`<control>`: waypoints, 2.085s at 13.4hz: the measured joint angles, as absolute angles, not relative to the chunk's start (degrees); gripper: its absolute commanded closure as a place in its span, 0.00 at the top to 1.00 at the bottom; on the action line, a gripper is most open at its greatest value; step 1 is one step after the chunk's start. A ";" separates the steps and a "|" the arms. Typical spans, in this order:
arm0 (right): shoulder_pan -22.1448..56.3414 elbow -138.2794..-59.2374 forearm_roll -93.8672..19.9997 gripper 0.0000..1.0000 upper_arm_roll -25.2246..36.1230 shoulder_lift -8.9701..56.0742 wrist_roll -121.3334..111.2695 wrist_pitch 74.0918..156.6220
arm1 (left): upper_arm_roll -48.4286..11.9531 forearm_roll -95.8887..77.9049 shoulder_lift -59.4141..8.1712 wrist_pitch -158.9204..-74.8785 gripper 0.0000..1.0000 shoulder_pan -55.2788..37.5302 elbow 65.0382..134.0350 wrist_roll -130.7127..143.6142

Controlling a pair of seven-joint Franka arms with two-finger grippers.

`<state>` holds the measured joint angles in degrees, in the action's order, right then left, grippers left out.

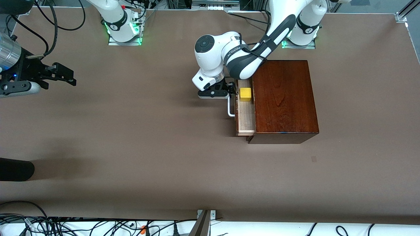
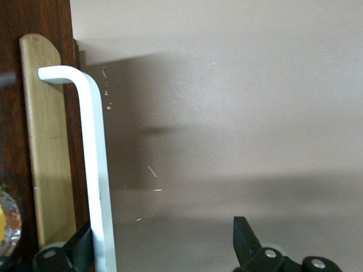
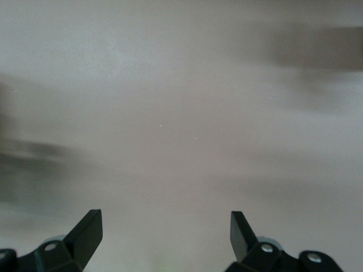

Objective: Open drawer, take yellow block, close drawer

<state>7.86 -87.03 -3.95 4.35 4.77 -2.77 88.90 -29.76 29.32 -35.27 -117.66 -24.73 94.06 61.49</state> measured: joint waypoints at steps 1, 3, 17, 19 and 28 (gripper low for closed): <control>7.86 -87.03 -3.95 1.00 4.35 4.77 -2.77 88.90 | -29.75 29.32 -35.46 -117.76 1.00 -24.85 93.85 61.50; 7.84 -87.03 -3.95 1.00 4.39 4.77 -2.77 88.89 | -29.88 29.24 -35.57 -117.83 1.00 -24.91 93.49 61.55; 7.75 -87.03 -3.95 1.00 4.74 4.78 -2.78 88.85 | -30.79 21.81 -27.87 -85.99 1.00 -21.87 73.66 47.81; 7.74 -87.03 -3.95 1.00 4.75 4.78 -2.78 88.82 | -30.74 18.64 -25.13 -82.17 1.00 -17.02 71.39 40.73; 9.44 -86.64 -5.91 1.00 -0.41 4.87 -2.88 86.46 | -30.54 13.13 -19.34 -77.64 1.00 1.06 70.56 22.43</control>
